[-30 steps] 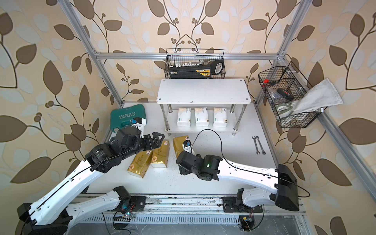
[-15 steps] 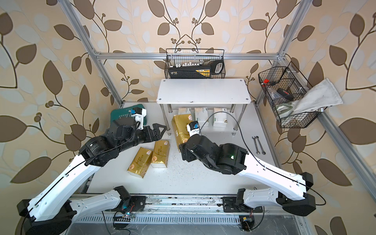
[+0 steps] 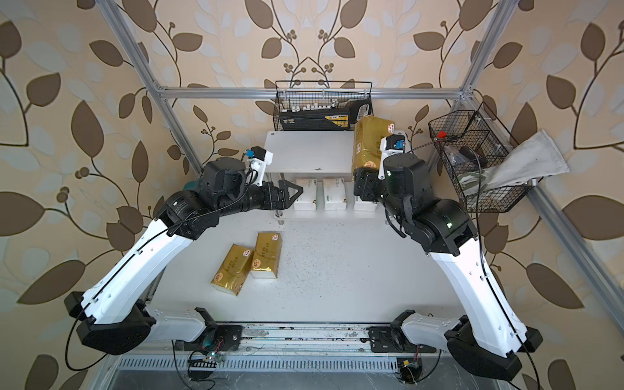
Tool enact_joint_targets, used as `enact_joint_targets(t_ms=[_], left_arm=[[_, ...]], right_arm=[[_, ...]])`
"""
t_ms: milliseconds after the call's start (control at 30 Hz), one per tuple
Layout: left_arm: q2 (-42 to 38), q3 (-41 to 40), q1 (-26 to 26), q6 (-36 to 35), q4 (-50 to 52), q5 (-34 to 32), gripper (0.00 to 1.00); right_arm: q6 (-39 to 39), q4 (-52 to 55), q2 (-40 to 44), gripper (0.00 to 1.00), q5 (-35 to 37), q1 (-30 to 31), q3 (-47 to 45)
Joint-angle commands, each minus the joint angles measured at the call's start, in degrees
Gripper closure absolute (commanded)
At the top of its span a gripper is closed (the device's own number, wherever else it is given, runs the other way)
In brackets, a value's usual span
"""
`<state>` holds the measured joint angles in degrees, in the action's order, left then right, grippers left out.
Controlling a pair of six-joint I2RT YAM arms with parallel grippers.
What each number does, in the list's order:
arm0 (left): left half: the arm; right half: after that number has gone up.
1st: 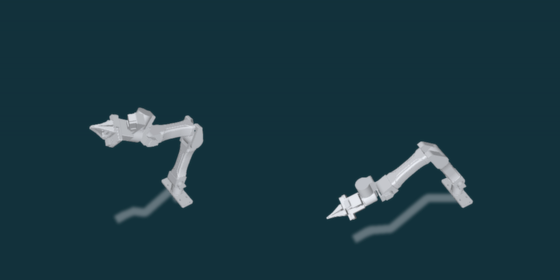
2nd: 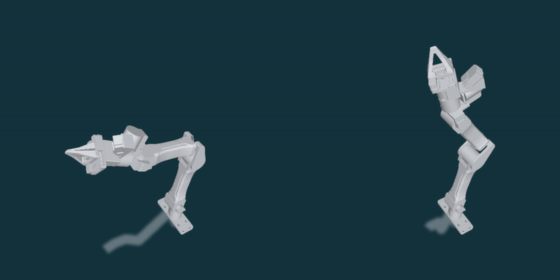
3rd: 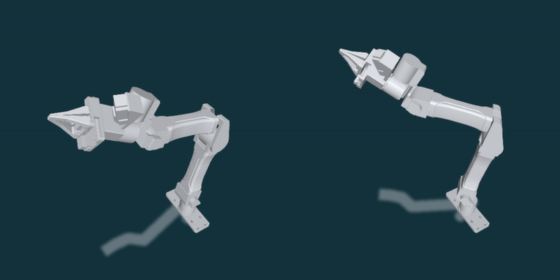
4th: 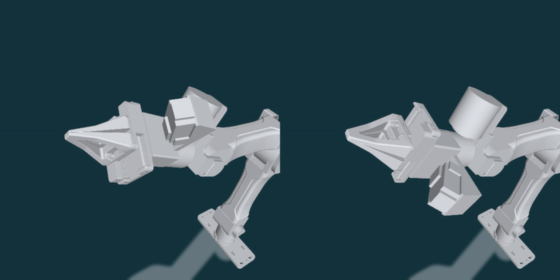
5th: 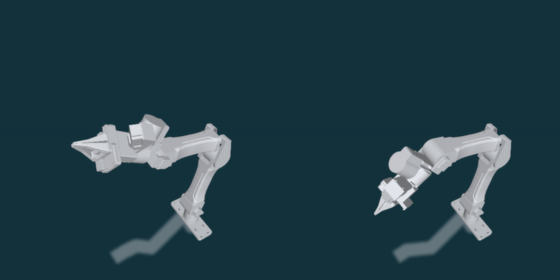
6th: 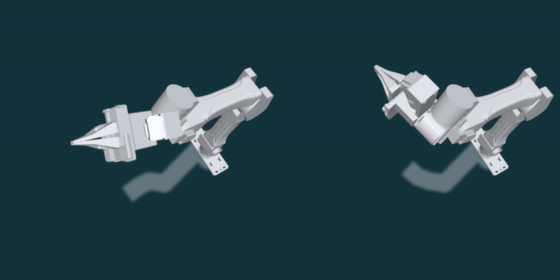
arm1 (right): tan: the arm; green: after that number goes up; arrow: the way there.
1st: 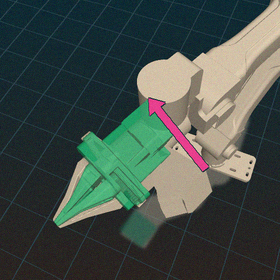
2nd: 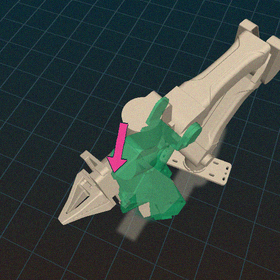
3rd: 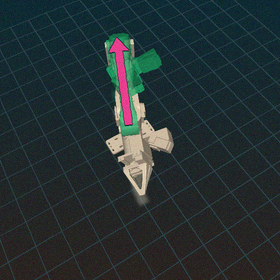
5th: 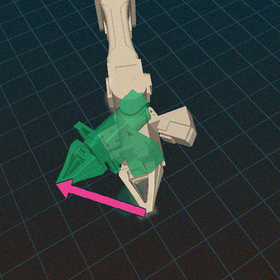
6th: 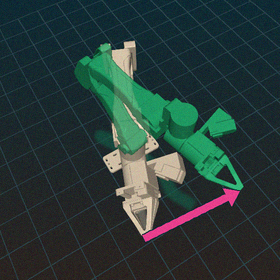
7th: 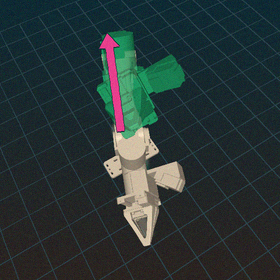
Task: Place the tissue boxes on the shelf by color
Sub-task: Place a box of tissues on the shelf.
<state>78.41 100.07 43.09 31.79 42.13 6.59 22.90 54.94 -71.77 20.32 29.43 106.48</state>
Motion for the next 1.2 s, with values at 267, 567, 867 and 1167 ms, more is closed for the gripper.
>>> enact_joint_targets(t_ms=[267, 567, 867, 1167], left_arm=[[8.4, 10.4, -0.2, -4.5, -0.3, 7.3, 0.01], [7.2, 8.9, -0.2, -5.0, 1.3, 6.5, 0.01], [6.6, 7.9, -0.2, -4.7, 3.1, 6.8, 0.01], [4.9, 4.6, -0.2, -3.5, 2.5, 6.8, 0.01]], right_arm=[[-12.2, 9.5, -17.6, 0.25, -7.1, -14.9, 22.1], [-13.9, 12.8, -26.6, 0.24, -14.8, -21.1, 31.3], [-15.8, 14.4, -31.4, 0.23, -14.9, -21.6, 33.4], [-17.2, 15.4, -34.5, 0.21, -12.1, -21.6, 34.8]])
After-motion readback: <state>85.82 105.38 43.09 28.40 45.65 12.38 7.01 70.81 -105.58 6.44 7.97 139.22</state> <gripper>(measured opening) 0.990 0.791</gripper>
